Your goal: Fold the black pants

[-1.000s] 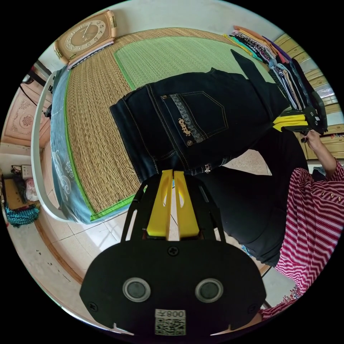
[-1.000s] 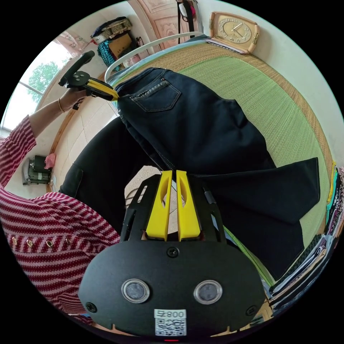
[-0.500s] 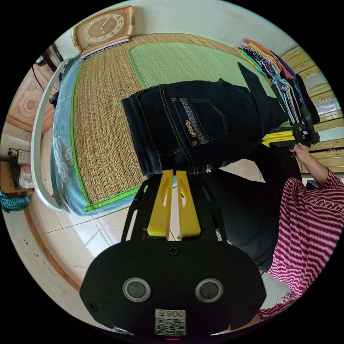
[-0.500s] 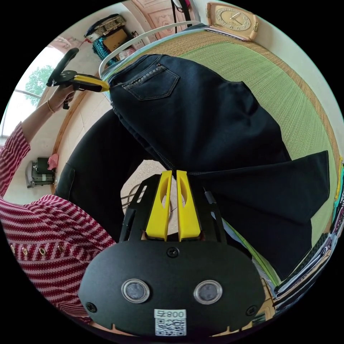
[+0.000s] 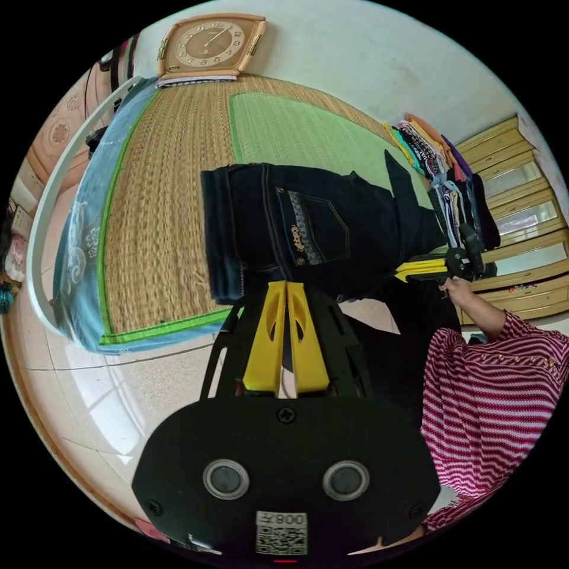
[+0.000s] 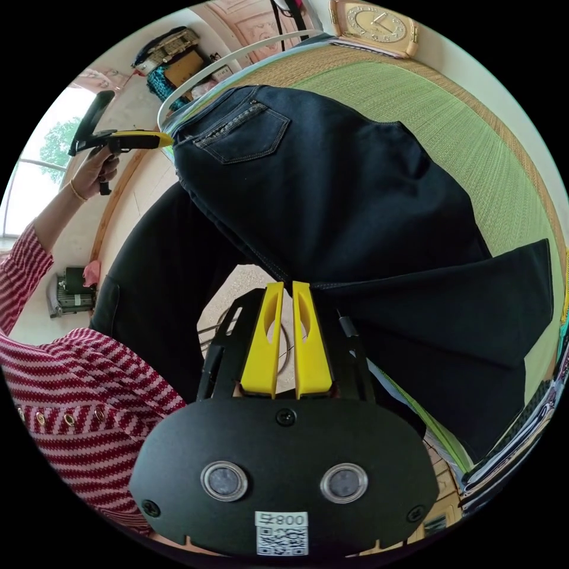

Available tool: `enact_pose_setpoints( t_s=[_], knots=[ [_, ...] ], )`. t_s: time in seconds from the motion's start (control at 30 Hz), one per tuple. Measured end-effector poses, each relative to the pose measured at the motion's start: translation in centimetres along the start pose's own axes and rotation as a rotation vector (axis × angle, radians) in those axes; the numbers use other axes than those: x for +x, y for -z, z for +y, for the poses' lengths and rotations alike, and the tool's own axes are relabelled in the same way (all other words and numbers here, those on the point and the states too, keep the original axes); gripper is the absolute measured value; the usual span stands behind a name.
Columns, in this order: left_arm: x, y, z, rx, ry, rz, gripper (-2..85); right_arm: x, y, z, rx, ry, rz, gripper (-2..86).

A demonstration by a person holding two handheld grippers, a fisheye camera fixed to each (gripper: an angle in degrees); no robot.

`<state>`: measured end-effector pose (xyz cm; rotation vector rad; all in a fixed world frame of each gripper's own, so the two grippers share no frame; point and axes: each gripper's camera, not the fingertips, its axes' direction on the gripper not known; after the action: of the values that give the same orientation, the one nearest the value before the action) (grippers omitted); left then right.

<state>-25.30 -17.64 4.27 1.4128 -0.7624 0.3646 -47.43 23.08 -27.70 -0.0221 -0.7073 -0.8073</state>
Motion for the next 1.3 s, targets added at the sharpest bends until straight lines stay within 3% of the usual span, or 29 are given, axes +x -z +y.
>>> enact_pose_setpoints(
  t_s=[0.27,0.47,0.73,1.0,1.3],
  knots=[
    [9.0,-3.6,-7.4,-0.024,-0.231,0.242,2.0,5.6,-0.1,3.2,0.133,-0.140,-0.214,3.8],
    [16.6,-8.0,-14.6,-0.144,-0.349,0.308,4.3,11.5,1.4,7.5,0.220,-0.256,-0.370,3.9],
    [23.0,-10.4,-22.6,-0.215,-0.342,0.249,6.9,23.1,5.8,10.1,0.347,-0.479,-0.261,6.2],
    [27.6,-11.2,-26.7,-0.307,-0.334,0.243,4.6,30.5,6.9,3.1,0.258,-0.542,-0.084,7.4],
    [32.9,-8.0,-27.9,-0.258,-0.374,0.358,1.3,35.0,5.4,-5.0,0.105,-0.582,0.068,8.1]
  ],
)
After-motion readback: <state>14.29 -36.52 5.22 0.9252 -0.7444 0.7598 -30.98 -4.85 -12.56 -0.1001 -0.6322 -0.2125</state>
